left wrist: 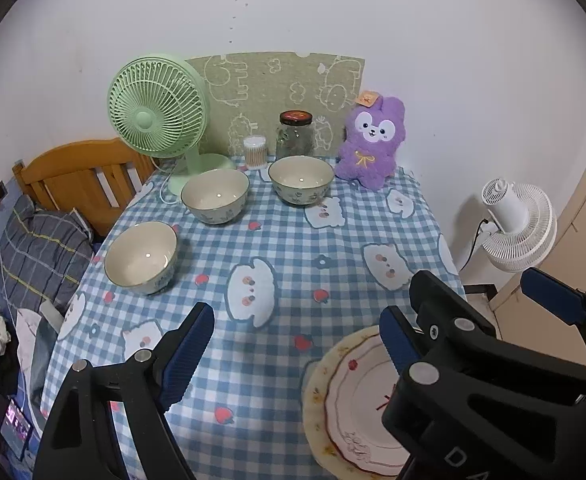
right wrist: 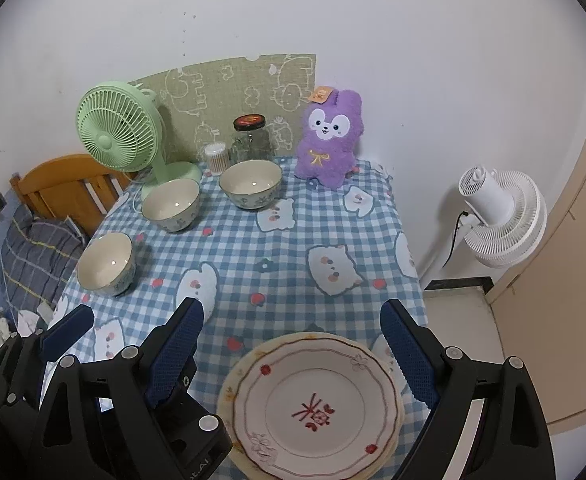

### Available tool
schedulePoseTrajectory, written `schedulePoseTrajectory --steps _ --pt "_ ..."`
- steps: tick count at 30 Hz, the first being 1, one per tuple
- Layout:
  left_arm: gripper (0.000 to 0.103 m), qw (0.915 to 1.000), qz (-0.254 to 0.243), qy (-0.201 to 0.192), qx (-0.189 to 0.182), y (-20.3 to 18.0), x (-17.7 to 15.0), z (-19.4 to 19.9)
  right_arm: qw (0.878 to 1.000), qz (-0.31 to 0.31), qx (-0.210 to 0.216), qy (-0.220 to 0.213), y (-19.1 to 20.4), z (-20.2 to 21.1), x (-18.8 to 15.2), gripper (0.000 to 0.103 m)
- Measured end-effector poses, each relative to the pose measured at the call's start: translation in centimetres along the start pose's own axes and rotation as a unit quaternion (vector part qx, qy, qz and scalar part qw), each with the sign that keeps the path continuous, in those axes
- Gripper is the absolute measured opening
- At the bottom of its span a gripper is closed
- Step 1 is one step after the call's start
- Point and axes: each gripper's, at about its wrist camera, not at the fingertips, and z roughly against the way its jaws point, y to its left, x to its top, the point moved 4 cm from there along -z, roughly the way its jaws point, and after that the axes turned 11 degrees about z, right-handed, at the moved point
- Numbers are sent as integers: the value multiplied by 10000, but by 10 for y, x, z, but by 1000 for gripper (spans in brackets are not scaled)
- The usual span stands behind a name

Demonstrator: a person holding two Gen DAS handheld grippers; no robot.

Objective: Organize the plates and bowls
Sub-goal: 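Move both tools toward the large cream floral bowl beside the fan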

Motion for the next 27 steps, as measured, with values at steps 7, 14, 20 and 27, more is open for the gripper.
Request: schedulePoseTrajectory --steps 7,14,20,27 --pt "82 9999 -57 114 -82 28 18 -7 9996 -151 -226 122 27 -7 18 92" --pt "81 9996 -101 220 -145 58 35 -16 9994 -205 -197 194 59 -17 34 92" --pt "80 9994 -181 258 -166 88 49 -25 9987 -274 -327 269 90 -27 45 92" --pt "77 9985 -223 425 -280 120 62 -41 9983 -279 -278 430 122 -46 55 92"
